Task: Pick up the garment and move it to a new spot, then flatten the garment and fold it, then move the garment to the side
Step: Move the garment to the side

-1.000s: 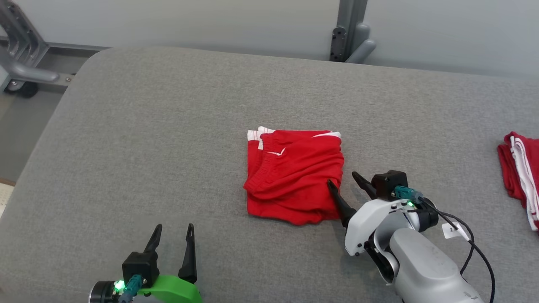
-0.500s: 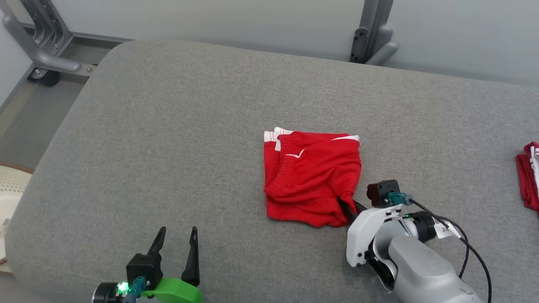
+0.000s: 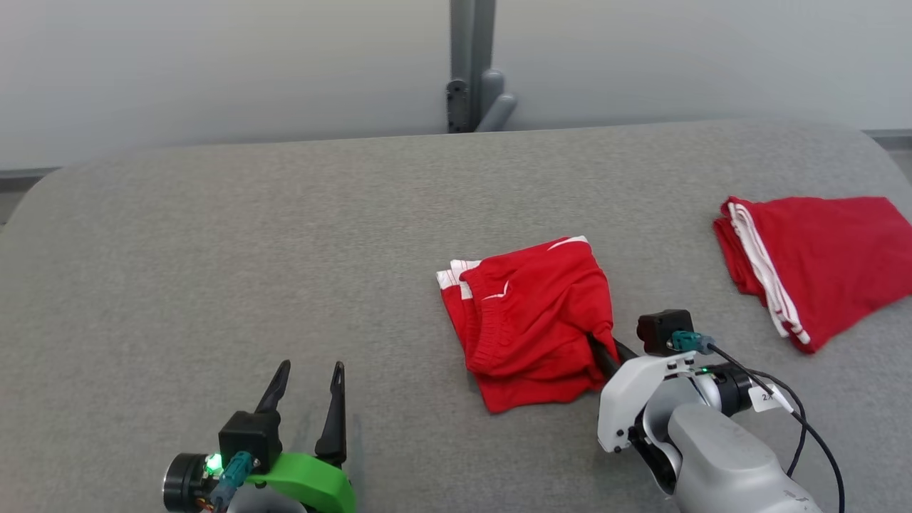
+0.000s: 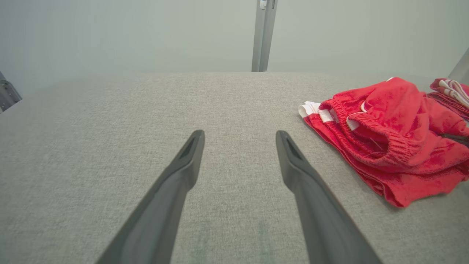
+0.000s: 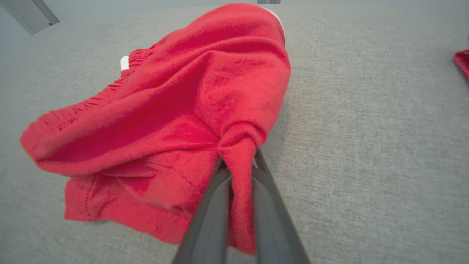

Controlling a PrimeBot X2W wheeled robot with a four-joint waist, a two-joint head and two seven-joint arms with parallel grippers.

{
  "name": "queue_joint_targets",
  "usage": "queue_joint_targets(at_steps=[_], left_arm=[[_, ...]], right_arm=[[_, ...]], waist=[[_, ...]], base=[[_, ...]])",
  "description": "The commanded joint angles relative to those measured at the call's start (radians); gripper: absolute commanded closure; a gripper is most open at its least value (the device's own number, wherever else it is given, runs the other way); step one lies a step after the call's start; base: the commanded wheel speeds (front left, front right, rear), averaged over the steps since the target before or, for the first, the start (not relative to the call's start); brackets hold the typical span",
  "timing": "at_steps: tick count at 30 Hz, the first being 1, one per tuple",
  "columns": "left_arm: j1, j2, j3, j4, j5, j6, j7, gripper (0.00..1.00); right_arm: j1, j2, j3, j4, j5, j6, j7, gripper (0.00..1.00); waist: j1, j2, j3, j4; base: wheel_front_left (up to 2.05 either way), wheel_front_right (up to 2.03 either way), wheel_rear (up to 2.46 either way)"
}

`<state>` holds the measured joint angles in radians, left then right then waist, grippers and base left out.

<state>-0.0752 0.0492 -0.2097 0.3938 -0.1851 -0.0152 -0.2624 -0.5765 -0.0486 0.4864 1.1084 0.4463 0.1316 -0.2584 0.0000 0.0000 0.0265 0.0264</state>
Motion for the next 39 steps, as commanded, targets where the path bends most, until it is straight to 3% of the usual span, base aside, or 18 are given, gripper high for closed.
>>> queue_joint_targets(at_steps=[1, 5, 10, 19, 24, 30, 39], left_arm=[[-0.029, 0.003, -0.006, -0.002, -0.008, 0.005, -0.002, 0.00], [-0.065, 0.004, -0.012, -0.001, -0.007, 0.006, -0.002, 0.00], [-0.098, 0.004, -0.020, -0.002, 0.002, 0.001, -0.002, 0.00], [-0.129, 0.004, -0.024, -0.003, 0.020, -0.005, -0.002, 0.00], [-0.146, 0.005, -0.023, 0.011, 0.026, -0.013, -0.002, 0.00], [-0.170, 0.005, -0.036, 0.025, 0.034, -0.027, -0.002, 0.00], [-0.198, 0.004, -0.042, 0.025, 0.057, -0.034, -0.002, 0.00]], right_arm=[[-0.008, -0.005, 0.002, -0.010, -0.007, -0.002, -0.008, 1.00], [-0.017, -0.005, 0.020, -0.036, -0.006, -0.002, -0.007, 1.00], [-0.015, -0.004, 0.050, -0.078, 0.024, -0.002, -0.007, 1.00], [-0.028, -0.003, 0.076, -0.117, 0.027, -0.002, -0.007, 1.00], [-0.073, -0.004, 0.095, -0.129, -0.013, -0.002, -0.007, 1.00], [-0.225, -0.035, 0.093, -0.093, -0.067, -0.002, -0.008, 1.00], [-0.435, -0.217, -0.030, 0.097, -0.141, -0.002, -0.003, 1.00]], waist=[[0.0000, 0.0000, 0.028, -0.247], [0.0000, 0.0000, 0.057, -0.365], [0.0000, 0.0000, 0.090, -0.466], [0.0000, 0.0000, 0.130, -0.511], [0.0000, 0.0000, 0.163, -0.474], [0.0000, 0.0000, 0.211, -0.383], [0.0000, 0.0000, 0.275, -0.240]], base=[[0.00, 0.00, 0.00], [0.00, 0.00, 0.00], [0.00, 0.00, 0.00], [0.00, 0.00, 0.00], [0.00, 0.00, 0.00], [0.00, 0.00, 0.00], [0.00, 0.00, 0.00]])
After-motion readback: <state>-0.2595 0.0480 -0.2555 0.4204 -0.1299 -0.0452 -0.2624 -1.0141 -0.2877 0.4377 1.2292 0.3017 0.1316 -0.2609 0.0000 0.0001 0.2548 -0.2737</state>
